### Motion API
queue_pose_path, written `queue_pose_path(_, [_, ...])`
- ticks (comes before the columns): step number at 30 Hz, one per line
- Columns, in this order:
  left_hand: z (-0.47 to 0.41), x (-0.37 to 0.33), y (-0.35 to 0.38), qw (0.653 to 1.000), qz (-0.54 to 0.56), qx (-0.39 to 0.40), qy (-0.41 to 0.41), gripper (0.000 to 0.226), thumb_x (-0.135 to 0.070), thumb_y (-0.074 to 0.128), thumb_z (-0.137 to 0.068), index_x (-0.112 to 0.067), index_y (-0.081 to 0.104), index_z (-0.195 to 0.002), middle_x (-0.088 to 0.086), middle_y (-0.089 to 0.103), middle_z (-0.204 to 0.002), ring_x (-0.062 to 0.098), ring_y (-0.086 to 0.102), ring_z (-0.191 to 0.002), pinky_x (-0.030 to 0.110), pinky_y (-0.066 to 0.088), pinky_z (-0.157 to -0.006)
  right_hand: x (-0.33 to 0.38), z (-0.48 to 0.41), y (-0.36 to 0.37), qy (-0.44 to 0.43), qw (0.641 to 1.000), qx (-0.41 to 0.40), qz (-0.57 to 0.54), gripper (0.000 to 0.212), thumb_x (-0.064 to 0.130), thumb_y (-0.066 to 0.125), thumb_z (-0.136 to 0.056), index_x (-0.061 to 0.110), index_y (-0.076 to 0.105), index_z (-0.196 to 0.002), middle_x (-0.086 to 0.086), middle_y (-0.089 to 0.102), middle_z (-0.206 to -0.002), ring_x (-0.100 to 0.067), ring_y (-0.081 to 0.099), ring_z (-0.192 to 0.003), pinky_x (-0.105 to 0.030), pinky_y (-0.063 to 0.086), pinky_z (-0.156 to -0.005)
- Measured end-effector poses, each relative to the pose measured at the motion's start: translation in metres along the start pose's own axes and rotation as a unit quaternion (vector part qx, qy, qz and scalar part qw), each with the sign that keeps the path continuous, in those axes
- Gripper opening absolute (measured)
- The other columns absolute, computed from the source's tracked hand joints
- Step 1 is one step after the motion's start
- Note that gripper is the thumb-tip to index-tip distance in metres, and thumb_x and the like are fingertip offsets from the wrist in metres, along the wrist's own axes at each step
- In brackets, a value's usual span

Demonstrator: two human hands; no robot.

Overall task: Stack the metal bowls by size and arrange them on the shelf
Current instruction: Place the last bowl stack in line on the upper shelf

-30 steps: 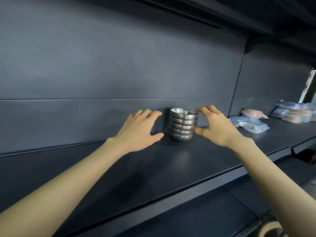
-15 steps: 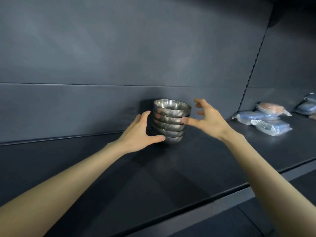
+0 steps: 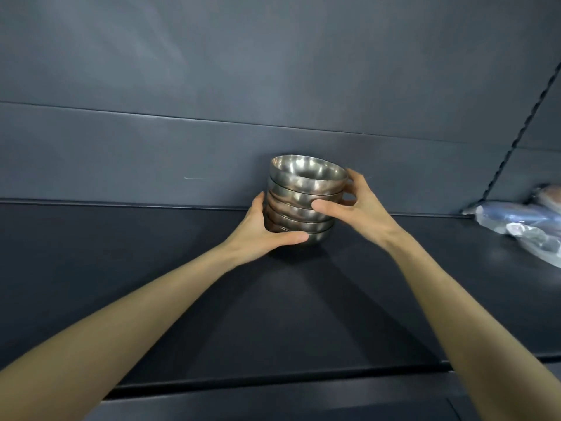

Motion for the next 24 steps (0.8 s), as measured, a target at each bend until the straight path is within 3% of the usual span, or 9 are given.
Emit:
queue_pose_path(2, [0.000, 0.000, 0.006, 1.000, 0.021, -0.011, 0.003, 0.111, -0.031, 0.087, -0.063, -0.019, 0.016, -0.147, -0.008, 0.049, -0.137, 0.002, 0.050, -0.122, 0.024, 0.040, -0.104, -0.005, -0.003, 0.000, 0.005, 1.000, 0.004, -0.018, 0.107, 0.050, 0.086, -0.057, 0.026, 0.029, -0.145, 0.019, 0.050, -0.130, 0.001, 0.053, -0.116, -0.035, 0.049, -0.100])
queue_pose_path(4, [0.001, 0.000, 0.010, 0.999, 0.025, -0.025, 0.007, 0.104, -0.024, 0.086, -0.065, -0.018, 0.019, -0.144, -0.009, 0.051, -0.134, 0.001, 0.051, -0.119, 0.019, 0.041, -0.099, -0.011, -0.003, 0.001, 0.007, 1.000, 0.012, -0.024, 0.105, 0.050, 0.086, -0.058, 0.028, 0.030, -0.144, 0.025, 0.050, -0.126, 0.001, 0.053, -0.117, -0.039, 0.048, -0.102])
queue_pose_path(10, [0.000, 0.002, 0.012, 0.998, 0.015, -0.051, 0.013, 0.103, -0.027, 0.088, -0.063, -0.019, 0.024, -0.143, -0.011, 0.053, -0.130, -0.001, 0.052, -0.116, 0.020, 0.042, -0.099, -0.017, -0.001, 0.003, 0.009, 0.998, 0.013, -0.061, 0.101, 0.049, 0.078, -0.056, 0.025, 0.033, -0.143, 0.018, 0.052, -0.127, -0.001, 0.055, -0.114, -0.028, 0.054, -0.083])
queue_pose_path(14, [0.000, 0.000, 0.010, 0.998, 0.005, -0.062, 0.008, 0.100, -0.029, 0.088, -0.062, -0.021, 0.028, -0.141, -0.016, 0.055, -0.122, -0.008, 0.051, -0.107, 0.016, 0.040, -0.094, -0.021, -0.003, 0.003, 0.010, 0.998, 0.001, -0.060, 0.098, 0.053, 0.079, -0.053, 0.023, 0.040, -0.138, 0.011, 0.056, -0.128, -0.007, 0.058, -0.115, -0.029, 0.056, -0.083])
queue_pose_path(21, [0.009, -0.002, 0.006, 0.997, -0.004, -0.076, -0.001, 0.101, -0.035, 0.089, -0.059, -0.021, 0.031, -0.141, -0.016, 0.056, -0.122, -0.001, 0.053, -0.113, 0.027, 0.043, -0.102, -0.018, -0.003, 0.005, -0.006, 0.998, 0.001, -0.069, 0.094, 0.053, 0.080, -0.053, 0.023, 0.044, -0.134, 0.008, 0.061, -0.123, -0.009, 0.063, -0.108, -0.033, 0.058, -0.080])
queue_pose_path(24, [0.021, -0.006, -0.003, 0.996, -0.003, -0.091, -0.001, 0.098, -0.037, 0.089, -0.058, -0.023, 0.035, -0.138, -0.014, 0.058, -0.123, 0.003, 0.055, -0.114, 0.032, 0.045, -0.103, -0.007, 0.001, 0.012, -0.020, 0.997, 0.008, -0.074, 0.090, 0.051, 0.080, -0.055, 0.023, 0.044, -0.134, 0.008, 0.061, -0.123, -0.008, 0.063, -0.108, -0.029, 0.057, -0.076])
Point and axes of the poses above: each hand's wrist, its own z-axis away from the middle knuckle, its own y-axis out of the palm, x = y × z, the point moved 2 cm from there along -z, towards the middle knuckle
